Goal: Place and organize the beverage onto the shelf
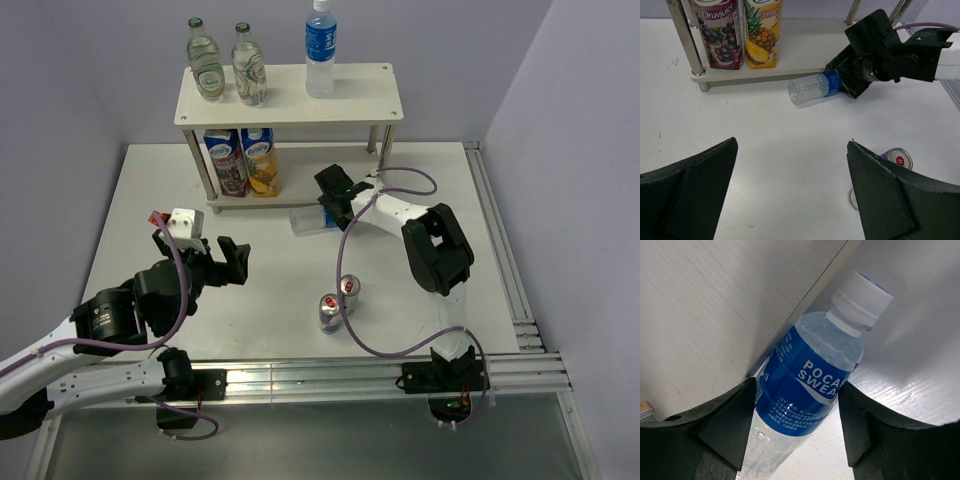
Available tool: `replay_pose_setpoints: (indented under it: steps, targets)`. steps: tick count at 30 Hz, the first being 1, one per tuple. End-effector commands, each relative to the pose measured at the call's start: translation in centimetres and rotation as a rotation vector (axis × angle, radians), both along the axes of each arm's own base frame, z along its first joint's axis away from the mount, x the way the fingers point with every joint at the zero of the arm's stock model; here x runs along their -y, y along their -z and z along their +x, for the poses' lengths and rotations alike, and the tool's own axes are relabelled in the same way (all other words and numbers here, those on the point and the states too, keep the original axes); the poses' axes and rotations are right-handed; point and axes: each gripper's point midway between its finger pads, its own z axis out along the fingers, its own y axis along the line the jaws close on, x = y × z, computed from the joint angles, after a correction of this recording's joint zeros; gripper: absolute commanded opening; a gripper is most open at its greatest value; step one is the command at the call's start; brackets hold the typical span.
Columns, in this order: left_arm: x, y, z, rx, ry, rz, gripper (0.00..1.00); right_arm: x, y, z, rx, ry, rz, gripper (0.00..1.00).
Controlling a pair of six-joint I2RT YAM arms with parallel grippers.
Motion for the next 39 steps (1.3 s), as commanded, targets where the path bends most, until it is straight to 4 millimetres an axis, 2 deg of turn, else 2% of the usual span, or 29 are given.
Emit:
replay_pose_setpoints:
  steps: [1, 2, 3, 5, 6, 8, 9, 10, 11, 14, 15, 17, 18, 21, 24, 25, 29, 32, 36, 38, 39]
  targets:
    - [-0.1, -0.2, 0.1, 0.004, -0.010, -0.009, 0.97, 1.0, 4.9, -1.4, -0.101, -0.038, -0.015, 0.00]
    - [0.0, -0.1, 0.1, 0.003, -0.010, -0.006, 0.97, 1.4, 5.4, -2.1, -0.115, -0.038, -0.025, 0.00]
    - [0.1, 0.0, 0.1, 0.003, -0.010, -0.002, 0.97, 1.3, 4.5, -2.1, -0.096, -0.049, -0.022, 0.00]
    - [0.2, 0.1, 0.1, -0.002, -0.007, 0.006, 0.97, 2.2, 4.8, -3.3, -0.102, -0.054, -0.041, 0.00]
    - [0.3, 0.1, 0.2, -0.002, -0.007, 0.006, 0.97, 2.5, 3.3, -3.3, -0.068, -0.063, -0.046, 0.00]
    - [0.4, 0.2, 0.1, -0.003, -0.002, 0.009, 0.97, 3.6, 3.1, -4.6, -0.069, -0.069, -0.081, 0.00]
    - [0.4, 0.2, 0.1, -0.003, -0.002, 0.007, 0.97, 4.1, 1.4, -4.8, -0.036, -0.077, -0.098, 0.00]
    - [0.4, 0.2, 0.1, -0.003, -0.001, 0.007, 0.97, 4.8, 1.7, -5.9, -0.051, -0.084, -0.122, 0.00]
    - [0.4, 0.2, 0.1, -0.004, 0.001, 0.007, 0.97, 5.3, 0.0, -6.2, -0.021, -0.091, -0.129, 0.00]
    - [0.4, 0.1, 0.1, -0.002, 0.002, 0.001, 0.97, 7.6, -0.7, -8.1, -0.013, -0.085, -0.190, 0.00]
    - [0.5, 0.1, 0.1, 0.000, 0.004, 0.000, 0.97, 8.1, -2.2, -8.6, 0.008, -0.093, -0.200, 0.00]
    - [0.5, 0.0, 0.1, -0.001, 0.007, -0.002, 0.97, 9.5, -2.8, -9.5, 0.012, -0.092, -0.250, 0.00]
    - [0.5, 0.1, 0.1, 0.000, 0.004, -0.001, 0.97, 10.1, -4.0, -10.0, 0.031, -0.090, -0.258, 0.00]
    - [0.5, 0.0, 0.1, -0.001, 0.006, -0.001, 0.97, 11.8, -5.6, -11.0, 0.045, -0.087, -0.319, 0.00]
    - [0.6, 0.0, 0.1, -0.001, 0.009, -0.004, 0.97, 12.8, -6.5, -10.8, 0.035, -0.116, -0.376, 0.00]
    - [0.6, 0.0, 0.0, -0.002, 0.010, -0.003, 0.97, 12.6, -7.0, -10.3, 0.037, -0.130, -0.382, 0.02]
    - [0.6, -0.1, 0.0, 0.000, 0.016, -0.006, 0.97, 13.0, -5.3, -9.6, -0.055, -0.152, -0.401, 0.21]
    - [0.7, -0.1, -0.1, 0.000, 0.021, -0.011, 0.97, 12.4, -3.0, -9.3, -0.088, -0.172, -0.355, 0.25]
    - [0.8, 0.0, 0.0, -0.001, 0.022, -0.008, 0.97, 11.9, -0.3, -9.5, -0.159, -0.194, -0.317, 0.25]
    - [0.8, 0.0, 0.0, -0.001, 0.022, -0.008, 0.97, 11.9, 0.7, -9.8, -0.190, -0.190, -0.311, 0.29]
    - [0.8, 0.0, 0.0, -0.001, 0.021, -0.007, 0.97, 12.0, 1.1, -9.9, -0.201, -0.185, -0.307, 0.34]
